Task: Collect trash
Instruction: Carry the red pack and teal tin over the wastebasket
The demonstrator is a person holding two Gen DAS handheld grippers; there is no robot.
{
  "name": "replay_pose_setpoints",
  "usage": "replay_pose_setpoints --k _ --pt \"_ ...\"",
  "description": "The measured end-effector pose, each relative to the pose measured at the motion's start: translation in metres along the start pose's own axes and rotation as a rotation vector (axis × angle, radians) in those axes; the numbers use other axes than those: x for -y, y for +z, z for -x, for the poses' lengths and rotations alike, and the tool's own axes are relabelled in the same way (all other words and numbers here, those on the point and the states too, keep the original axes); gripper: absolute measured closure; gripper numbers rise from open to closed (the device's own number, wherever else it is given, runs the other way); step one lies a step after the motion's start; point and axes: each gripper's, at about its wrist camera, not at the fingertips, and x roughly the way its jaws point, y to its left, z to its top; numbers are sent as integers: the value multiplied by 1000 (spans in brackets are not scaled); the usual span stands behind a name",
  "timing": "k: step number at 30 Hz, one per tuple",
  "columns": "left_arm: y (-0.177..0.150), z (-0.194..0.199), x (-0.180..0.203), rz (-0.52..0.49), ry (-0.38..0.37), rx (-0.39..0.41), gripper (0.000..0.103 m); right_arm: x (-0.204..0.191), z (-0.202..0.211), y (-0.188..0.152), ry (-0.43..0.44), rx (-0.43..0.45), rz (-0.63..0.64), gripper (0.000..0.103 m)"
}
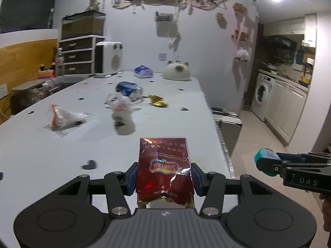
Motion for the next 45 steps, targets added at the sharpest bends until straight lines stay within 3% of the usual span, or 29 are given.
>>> replay_pose_setpoints --k 10,26,36,45 --pt "-2 -14 59 -44 -102 -23 51 57 29 -15 -104 14 -66 55" --pt "-19 -65 162 -123 -253 -137 51 140 51 -48 -231 -30 -165 55" --pt "-50 -125 201 -132 -288 -286 51 180 29 -76 -266 -120 -232 55" --pt "-81 -192 215 -116 -262 -413 51 209 -15 -101 -279 -224 -284 55"
